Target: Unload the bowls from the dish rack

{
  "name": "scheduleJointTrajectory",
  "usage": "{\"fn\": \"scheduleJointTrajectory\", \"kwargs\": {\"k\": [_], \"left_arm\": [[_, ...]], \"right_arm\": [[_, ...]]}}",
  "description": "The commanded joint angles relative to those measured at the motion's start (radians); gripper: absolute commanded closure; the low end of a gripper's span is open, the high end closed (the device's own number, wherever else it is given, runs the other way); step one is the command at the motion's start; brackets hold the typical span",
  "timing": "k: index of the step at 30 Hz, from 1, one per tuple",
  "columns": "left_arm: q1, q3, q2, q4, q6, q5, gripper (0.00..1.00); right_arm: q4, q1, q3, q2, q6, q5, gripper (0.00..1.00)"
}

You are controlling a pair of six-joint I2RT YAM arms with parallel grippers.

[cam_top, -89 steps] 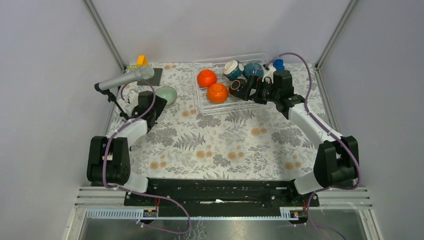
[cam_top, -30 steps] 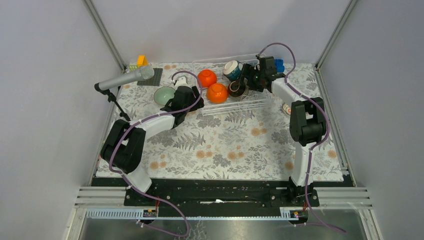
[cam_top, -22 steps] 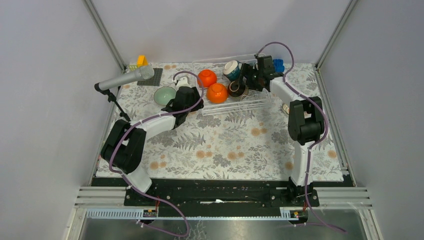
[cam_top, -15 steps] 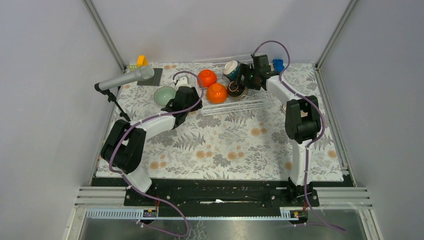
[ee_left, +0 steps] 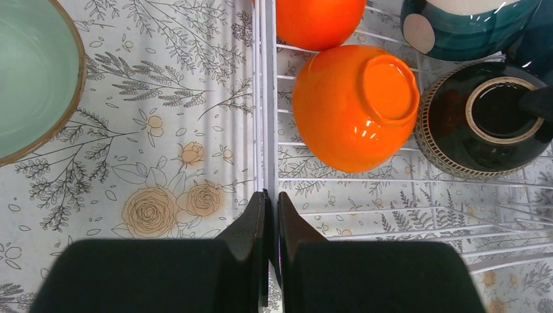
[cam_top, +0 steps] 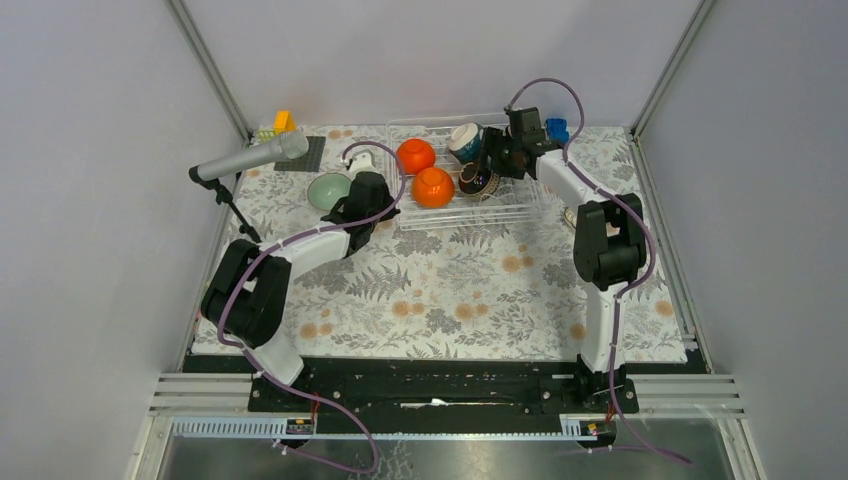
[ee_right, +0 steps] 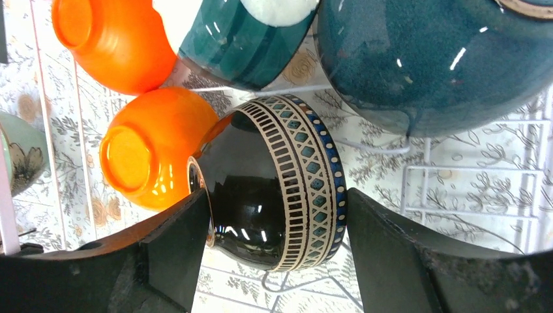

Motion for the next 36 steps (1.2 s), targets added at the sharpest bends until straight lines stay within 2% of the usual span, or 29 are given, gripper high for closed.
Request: {"fn": "scheduleJointTrajectory", "kwargs": {"k": [1, 3, 4, 6, 9, 11, 16, 20, 25, 30, 36], "left_arm": [[-0.008, 0.002, -0.048, 0.019, 0.078, 0.015, 1.00], [-0.007, 0.007, -0.045, 0.011, 0.087, 0.015, 0.96], [-0.008, 0.017, -0.042, 0.000, 0.091, 0.019, 0.85], [-0.007, 0.042, -0.036, -0.035, 0.095, 0.021, 0.72], [-0.008, 0.052, -0.048, -0.053, 0.091, 0.015, 0.60], [-0.007, 0.033, -0.074, -0.036, 0.086, 0.010, 0.46], [-0.008, 0.002, -0.143, -0.037, 0.075, 0.001, 0.25], [-0.008, -0.001, -0.201, -0.078, 0.070, 0.008, 0.14], [-0.008, -0.008, -0.300, -0.095, 0.066, 0.107, 0.08], [-0.003, -0.077, -0.397, 0.029, -0.003, 0.220, 0.03], [0.016, -0.114, -0.397, 0.174, -0.122, 0.407, 0.01]], "right_arm": [[-0.014, 0.009, -0.003, -0.121, -0.030, 0.034, 0.44], [-0.015, 0.009, -0.001, -0.134, -0.029, 0.025, 0.44], [-0.017, 0.009, 0.002, -0.140, -0.027, 0.019, 0.44], [-0.021, 0.009, 0.007, -0.155, -0.026, 0.008, 0.44], [-0.022, 0.008, 0.016, -0.179, -0.023, -0.004, 0.45], [-0.022, 0.007, 0.021, -0.190, -0.019, -0.014, 0.46], [-0.019, -0.010, 0.030, -0.192, 0.029, -0.095, 0.47], [0.037, -0.029, -0.006, -0.200, 0.089, -0.194, 0.48], [0.149, -0.066, -0.040, -0.207, 0.208, -0.384, 0.50], [0.268, -0.069, -0.095, -0.236, 0.322, -0.505, 0.52], [0.432, -0.074, -0.190, -0.270, 0.467, -0.620, 0.54]]}}
